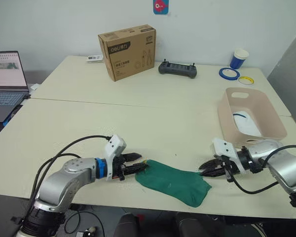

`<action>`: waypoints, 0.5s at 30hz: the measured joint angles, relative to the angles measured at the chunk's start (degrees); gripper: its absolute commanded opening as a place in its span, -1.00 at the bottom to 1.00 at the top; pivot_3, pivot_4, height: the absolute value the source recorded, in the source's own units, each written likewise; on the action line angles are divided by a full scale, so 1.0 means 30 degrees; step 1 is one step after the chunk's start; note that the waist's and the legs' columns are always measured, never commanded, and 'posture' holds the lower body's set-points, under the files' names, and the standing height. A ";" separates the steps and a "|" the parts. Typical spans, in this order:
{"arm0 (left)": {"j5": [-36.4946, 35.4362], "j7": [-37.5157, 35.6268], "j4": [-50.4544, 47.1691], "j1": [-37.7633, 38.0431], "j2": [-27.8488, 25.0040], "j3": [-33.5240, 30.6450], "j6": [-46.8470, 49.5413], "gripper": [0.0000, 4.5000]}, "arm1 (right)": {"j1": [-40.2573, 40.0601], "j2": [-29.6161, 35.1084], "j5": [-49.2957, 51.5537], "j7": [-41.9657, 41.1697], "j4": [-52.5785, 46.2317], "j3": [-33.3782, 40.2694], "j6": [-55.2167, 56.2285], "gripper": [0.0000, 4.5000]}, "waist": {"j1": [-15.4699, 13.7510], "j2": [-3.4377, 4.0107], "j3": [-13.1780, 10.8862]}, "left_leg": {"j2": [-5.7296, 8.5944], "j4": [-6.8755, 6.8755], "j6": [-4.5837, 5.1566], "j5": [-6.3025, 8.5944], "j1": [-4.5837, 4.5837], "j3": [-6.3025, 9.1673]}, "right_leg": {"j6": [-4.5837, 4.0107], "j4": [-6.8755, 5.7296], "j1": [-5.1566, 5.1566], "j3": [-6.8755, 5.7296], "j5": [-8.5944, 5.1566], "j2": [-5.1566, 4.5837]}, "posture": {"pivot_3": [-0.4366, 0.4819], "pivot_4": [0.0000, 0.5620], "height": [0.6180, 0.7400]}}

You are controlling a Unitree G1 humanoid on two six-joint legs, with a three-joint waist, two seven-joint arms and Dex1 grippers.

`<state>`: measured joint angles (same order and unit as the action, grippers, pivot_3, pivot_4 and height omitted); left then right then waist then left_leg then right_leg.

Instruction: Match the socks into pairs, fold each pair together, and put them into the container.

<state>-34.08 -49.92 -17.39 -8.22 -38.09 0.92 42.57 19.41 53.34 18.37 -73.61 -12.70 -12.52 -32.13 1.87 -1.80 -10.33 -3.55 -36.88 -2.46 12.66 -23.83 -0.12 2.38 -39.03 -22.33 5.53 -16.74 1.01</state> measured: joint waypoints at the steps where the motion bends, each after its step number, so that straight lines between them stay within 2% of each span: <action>1: -0.0140 -0.0114 0.0004 0.0003 -0.0206 -0.0447 0.0013 0.14 | 0.0048 0.0158 0.0318 0.0004 -0.0006 0.0438 -0.0191 -0.56 | 0.0002 0.0000 0.0000 | 0.0001 0.0000 0.0000 0.0000 0.0002 -0.0001 | 0.0000 0.0000 0.0001 0.0000 0.0001 0.0000 | -0.05 -0.47 1.00; 5: -0.0581 -0.1169 0.0011 -0.0051 -0.1517 -0.1794 -0.0355 0.14 | 0.0207 0.0273 0.1921 0.0155 -0.1230 0.2358 -0.1308 -0.56 | -0.0001 0.0002 0.0001 | -0.0002 0.0012 0.0000 0.0000 0.0005 0.0006 | -0.0009 0.0000 0.0000 -0.0009 -0.0006 0.0002 | -0.05 -0.47 1.00; 7: -0.0323 -0.1653 0.0007 -0.0235 -0.1588 -0.1696 -0.1174 0.14 | 0.0173 -0.0165 0.2579 0.0536 -0.2344 0.2513 -0.1633 -0.56 | -0.0004 0.0000 0.0001 | -0.0002 0.0015 -0.0001 0.0001 0.0000 0.0009 | -0.0012 0.0007 0.0001 -0.0010 -0.0008 0.0001 | -0.05 -0.47 1.00; 10: 0.0302 -0.2324 -0.0013 -0.0665 -0.1432 -0.0833 -0.2427 -0.13 | -0.0236 -0.1075 0.2916 0.1280 -0.3481 0.2287 -0.1760 -0.84 | -0.0009 0.0001 0.0001 | 0.0013 0.0012 -0.0001 0.0001 -0.0007 -0.0001 | -0.0008 0.0013 0.0003 -0.0001 -0.0007 -0.0006 | -0.05 -0.47 1.00; 11: 0.0711 -0.2519 -0.0016 -0.0865 -0.1308 -0.0304 -0.3041 -0.27 | -0.0515 -0.1354 0.2821 0.1438 -0.3752 0.2063 -0.1529 -0.99 | -0.0049 -0.0005 0.0004 | 0.0013 0.0010 -0.0002 0.0001 -0.0012 0.0004 | -0.0007 0.0019 0.0004 -0.0006 -0.0006 -0.0007 | -0.05 -0.47 1.00; 15: 0.2907 -0.3592 0.0044 -0.1391 -0.0604 0.2726 -0.5687 -0.86 | -0.1814 -0.2222 0.0885 0.1924 -0.4064 -0.0559 0.0629 -1.00 | -0.0055 -0.0004 0.0004 | 0.0022 0.0004 -0.0002 0.0000 -0.0015 -0.0019 | -0.0003 0.0021 0.0000 0.0016 -0.0004 -0.0008 | -0.05 -0.47 1.00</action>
<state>-25.36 -60.70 -17.25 -12.40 -39.91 9.10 25.50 13.97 46.67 21.02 -67.83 -24.89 -14.19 -30.24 1.71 -1.82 -10.32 -3.48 -36.87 -2.46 12.66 -23.88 -0.17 2.37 -38.97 -22.33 5.58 -16.75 0.98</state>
